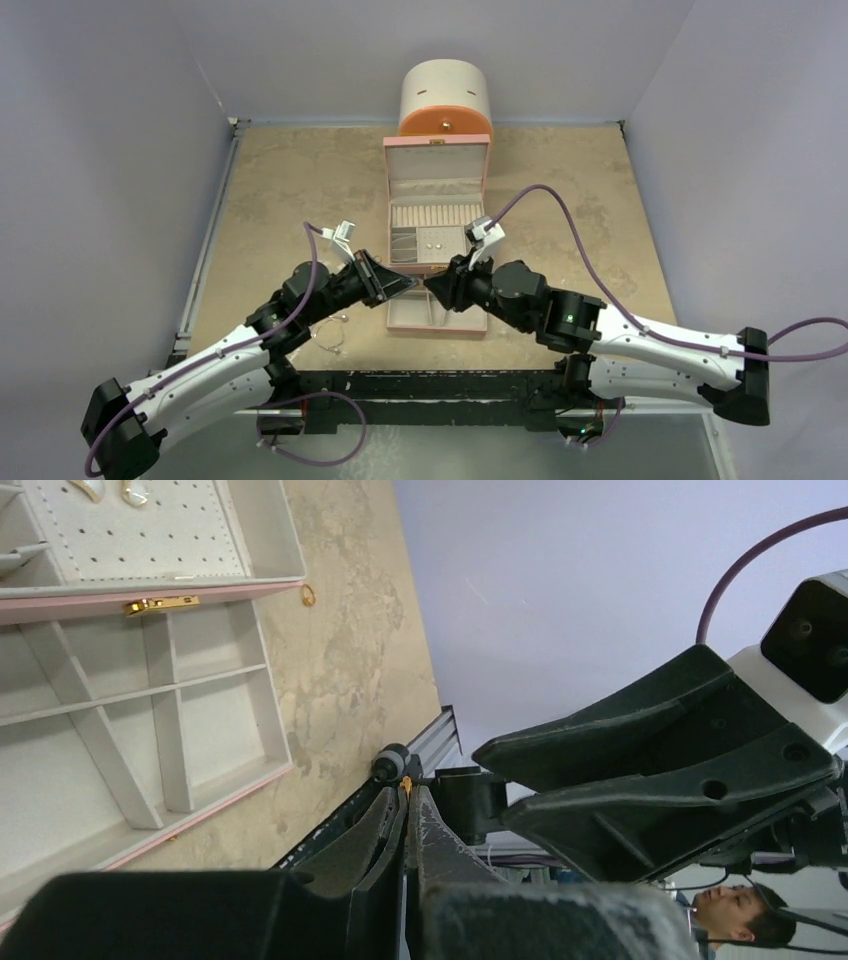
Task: Organize the mixed jewelry
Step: Pick up the jewelry from the center of the board.
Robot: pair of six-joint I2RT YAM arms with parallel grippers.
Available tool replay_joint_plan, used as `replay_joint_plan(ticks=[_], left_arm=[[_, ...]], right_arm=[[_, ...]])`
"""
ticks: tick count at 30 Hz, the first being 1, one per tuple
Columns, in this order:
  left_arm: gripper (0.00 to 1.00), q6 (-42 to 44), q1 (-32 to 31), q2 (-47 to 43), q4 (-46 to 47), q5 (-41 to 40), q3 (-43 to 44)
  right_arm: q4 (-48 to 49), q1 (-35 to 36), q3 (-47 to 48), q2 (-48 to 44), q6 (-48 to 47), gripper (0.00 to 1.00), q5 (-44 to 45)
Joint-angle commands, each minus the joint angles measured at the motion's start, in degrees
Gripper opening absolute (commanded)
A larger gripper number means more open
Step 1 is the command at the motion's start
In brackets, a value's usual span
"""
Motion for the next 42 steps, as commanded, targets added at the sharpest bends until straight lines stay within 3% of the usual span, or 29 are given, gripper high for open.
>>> replay_joint_plan(ticks=[1, 7, 15, 26, 36, 42], left_arm=[[0.00, 5.3, 0.1, -1.0, 5.7, 4.5, 0.4], [0.00, 7.8, 0.1, -0.1, 15.8, 16.3, 0.5], [0.00, 11.5, 0.1, -3.1, 18.5, 25.5, 2.1], [0.00, 10.2, 0.1, -4.2, 21.6, 28.5, 2.6], [0.00, 9.1, 0.1, -5.2, 23.2, 28.9, 2.2], [0.00, 9.1, 0.1, -5.6, 23.0, 28.9, 2.1]], right_arm=[[-1.2, 0.3, -0.4, -4.3, -1.7, 0.36, -6.5], [-2.9, 0.3, 0.3, -6.9, -0.9, 0.41, -16.8], [3.6, 0.3, -3.9, -12.4, 2.8, 0.43, -23.1], [12.1, 0.3, -4.7, -13.1, 4.5, 0.43, -27.3], [16.3, 0.3, -5.0, -11.5, 5.3, 0.30, -28.9], [18.1, 0.3, -6.3, -12.7, 5.8, 0.28, -29.1]])
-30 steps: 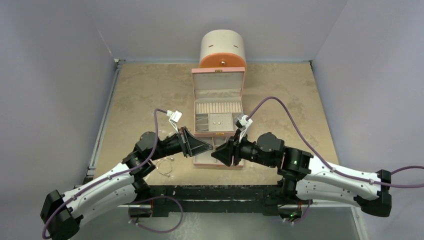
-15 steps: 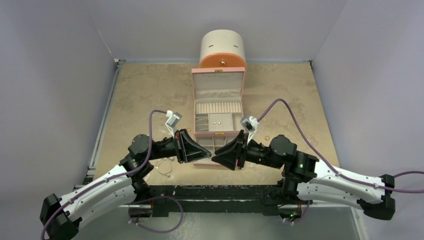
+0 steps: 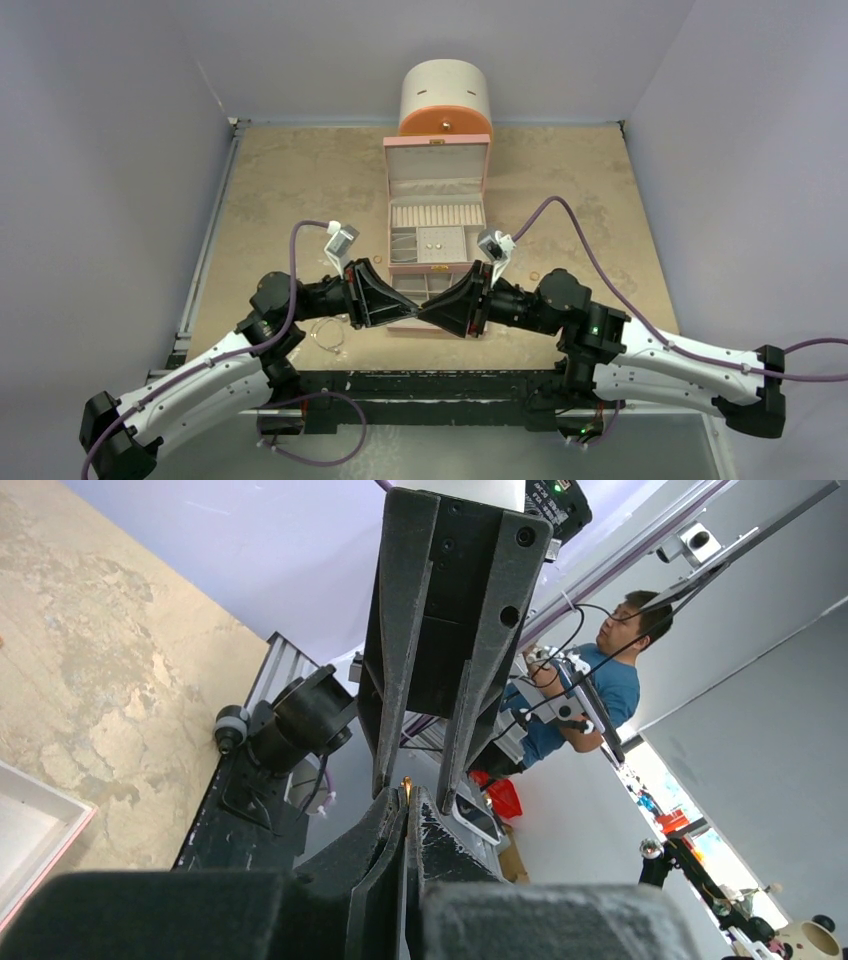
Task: Organize the mixed jewelry
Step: Pick up the jewelry from the center of the board.
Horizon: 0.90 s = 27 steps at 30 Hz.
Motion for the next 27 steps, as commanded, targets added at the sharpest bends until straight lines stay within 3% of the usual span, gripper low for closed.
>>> replay_joint_plan(ticks=[1, 8, 13, 20, 24, 27], left_arm=[[0.00, -0.3, 0.1, -0.5, 3.2, 0.9, 2.0], [0.00, -0.3, 0.1, -0.6, 3.3, 0.5, 1.9], [0.00, -0.2, 0.1, -0.7, 3.2, 0.1, 1.7], [0.00, -0.1, 0.1, -1.0, 2.8, -0.9, 1.6], [0.23, 1.6, 0.1, -2.1, 0.0, -2.8, 2.1], [0.37, 5.6, 0.1, -4.4, -7.6, -6.6, 3.2]], right_arm=[[5.1, 0.3, -0.9, -1.3, 0.6, 0.28, -1.5], [5.4, 0.3, -1.1, -1.5, 0.6, 0.20, -0.9], [6.0, 0.3, -1.7, -1.6, 0.7, 0.00, -1.0], [6.8, 0.3, -1.5, -1.4, 0.6, 0.00, -0.3], [5.4, 0.3, -1.1, -1.3, 0.2, 0.00, 2.3], [1.5, 0.3, -0.1, -1.5, 0.0, 0.00, 6.9]])
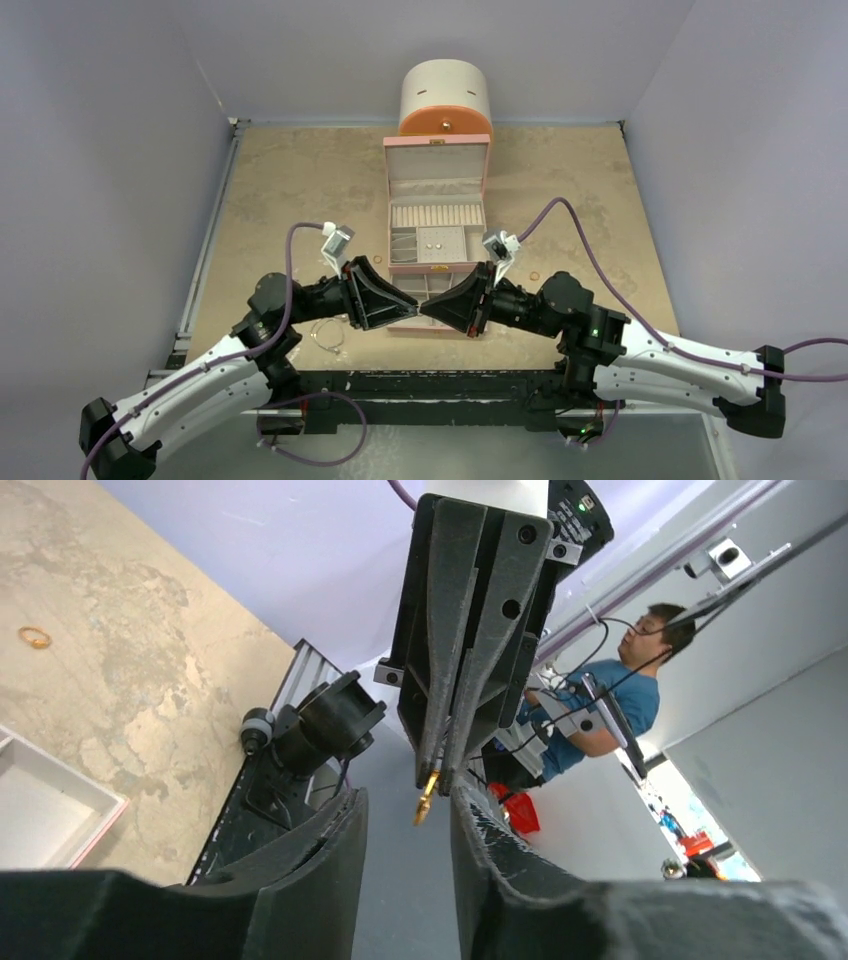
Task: Organize the mixed jewelry
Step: Pick up the jewelry from the center of the board, then place the jewelry in the jewelry box.
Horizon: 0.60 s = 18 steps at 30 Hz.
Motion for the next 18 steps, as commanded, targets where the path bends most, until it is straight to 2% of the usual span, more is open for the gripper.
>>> replay_joint_plan(ticks=[1, 5, 11, 13, 18], left_arm=[[0.40, 6.3, 0.1, -3.7, -7.7, -6.5, 3.7], [0.51, 14.1, 0.1, -6.0, -21.3, -14.0, 7.6], [0.57, 22.7, 0.1, -7.6, -37.8, -24.4, 13.8], [0.58, 24.9, 0.1, -7.8, -42.0, -26.6, 15.6], [0.61, 29.6, 0.1, -8.7, -50.1, -32.2, 20.0]], right_arm=[[-3.2, 0.2, 2.2, -0.1, -1.0, 0.00, 6.3], [-9.3, 0.2, 5.9, 2.1, -2.4, 0.00, 14.0], [-20.8, -1.0, 14.4, 11.1, -8.5, 0.00, 27.4], [-23.0, -3.7, 16.4, 14.2, -9.9, 0.00, 28.7], [-23.7, -12.9, 18.9, 21.1, -12.4, 0.00, 23.4]])
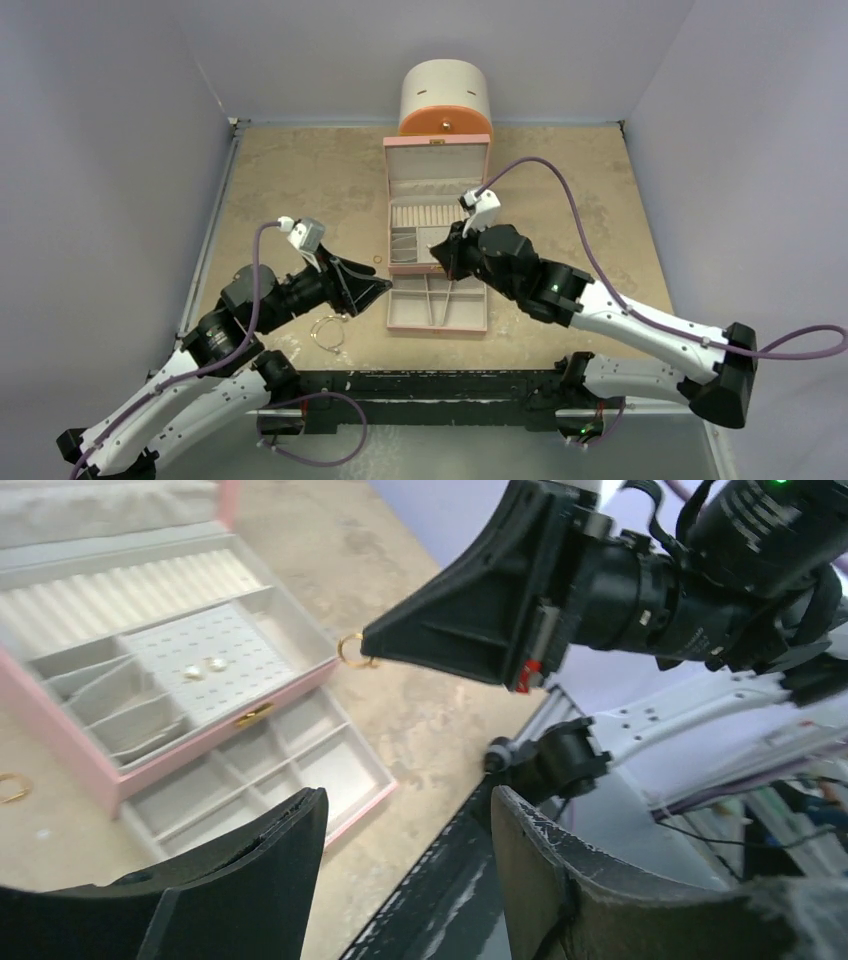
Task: Organize the mixed jewelry
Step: Place the jewelry in the jewelry box.
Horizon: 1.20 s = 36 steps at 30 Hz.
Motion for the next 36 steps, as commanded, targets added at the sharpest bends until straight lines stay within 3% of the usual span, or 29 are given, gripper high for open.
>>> replay_joint_plan(ticks=[1, 7, 14, 26, 36], left_arm=[[0.61, 7.6, 0.1, -1.0, -9.9, -8.1, 5.6], [0.62, 11.2, 0.1, -2.8, -14.5, -14.3, 8.8], [0.65, 11.8, 0.1, -6.7, -12.6, -20.1, 5.1], [0.66, 11.7, 0.1, -7.5, -12.7, -20.0, 4.8], [0.66, 11.4, 0.1, -8.1, -13.0, -20.5, 4.8]], right_arm=[[-3.5, -7.0, 4.0, 5.2, -4.8, 0.00, 0.8], [-4.3, -14.2, 8.8, 13.8, -7.3, 0.00, 0.0], [-3.3, -19.4, 14.0, 24.8, -9.9, 0.00, -1.0], [0.0, -24.0, 20.2, 38.5, -11.5, 0.00, -2.4], [0.2, -25.4, 23.1, 43.3, -11.3, 0.00, -2.1]])
